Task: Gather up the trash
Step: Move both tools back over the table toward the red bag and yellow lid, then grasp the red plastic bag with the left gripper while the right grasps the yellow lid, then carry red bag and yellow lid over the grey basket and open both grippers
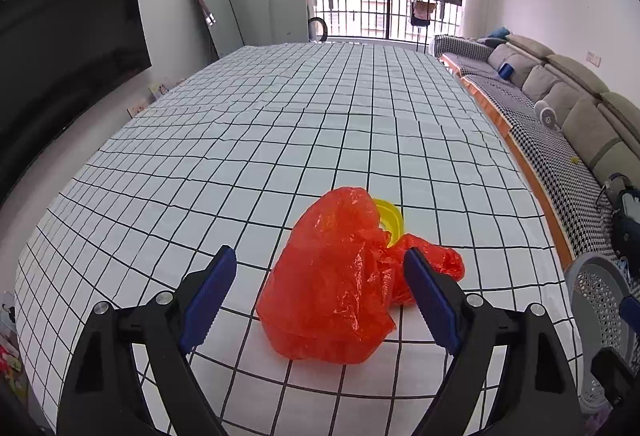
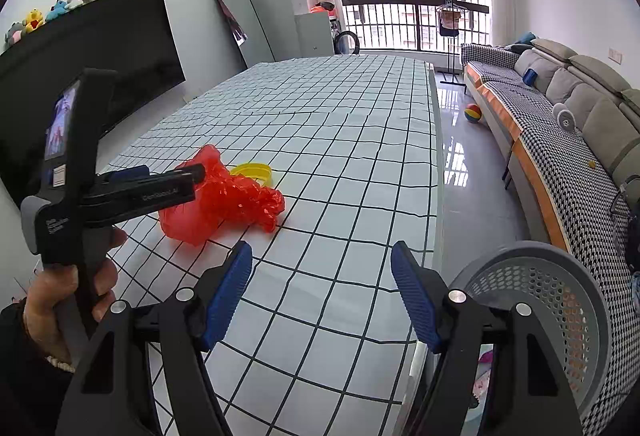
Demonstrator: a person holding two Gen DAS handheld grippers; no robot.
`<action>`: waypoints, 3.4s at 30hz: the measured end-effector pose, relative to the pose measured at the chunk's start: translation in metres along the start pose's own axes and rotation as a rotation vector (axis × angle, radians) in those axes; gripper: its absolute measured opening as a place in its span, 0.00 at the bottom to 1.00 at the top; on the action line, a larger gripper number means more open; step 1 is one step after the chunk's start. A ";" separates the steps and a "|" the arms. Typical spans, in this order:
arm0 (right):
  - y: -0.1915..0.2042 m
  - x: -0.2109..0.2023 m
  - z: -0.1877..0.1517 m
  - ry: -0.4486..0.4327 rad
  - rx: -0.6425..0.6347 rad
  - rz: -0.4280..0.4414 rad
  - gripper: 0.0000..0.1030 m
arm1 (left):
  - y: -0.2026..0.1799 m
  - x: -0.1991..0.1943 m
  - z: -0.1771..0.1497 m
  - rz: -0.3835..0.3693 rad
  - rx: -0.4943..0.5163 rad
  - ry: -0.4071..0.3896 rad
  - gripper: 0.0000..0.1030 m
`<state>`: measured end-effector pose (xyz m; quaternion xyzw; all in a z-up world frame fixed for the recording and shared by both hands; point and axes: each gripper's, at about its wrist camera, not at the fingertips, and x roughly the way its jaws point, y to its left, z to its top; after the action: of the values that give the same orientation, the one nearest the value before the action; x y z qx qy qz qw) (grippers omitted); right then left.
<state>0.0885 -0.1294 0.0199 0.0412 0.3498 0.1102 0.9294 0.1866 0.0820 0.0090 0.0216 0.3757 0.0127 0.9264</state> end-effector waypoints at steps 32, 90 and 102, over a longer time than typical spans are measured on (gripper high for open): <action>0.038 0.076 0.027 0.112 -0.040 0.092 0.67 | 0.088 -0.055 -0.040 0.059 -0.082 -0.073 0.21; 0.038 0.065 0.015 0.120 -0.058 -0.071 0.68 | 0.056 -0.082 -0.064 -0.056 -0.077 -0.068 0.21; -0.050 -0.036 -0.047 0.058 0.051 -0.181 0.68 | -0.043 -0.098 -0.068 -0.198 0.047 -0.051 0.21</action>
<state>0.0406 -0.1866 0.0001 0.0301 0.3817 0.0180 0.9236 0.0690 0.0371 0.0266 0.0061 0.3524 -0.0882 0.9317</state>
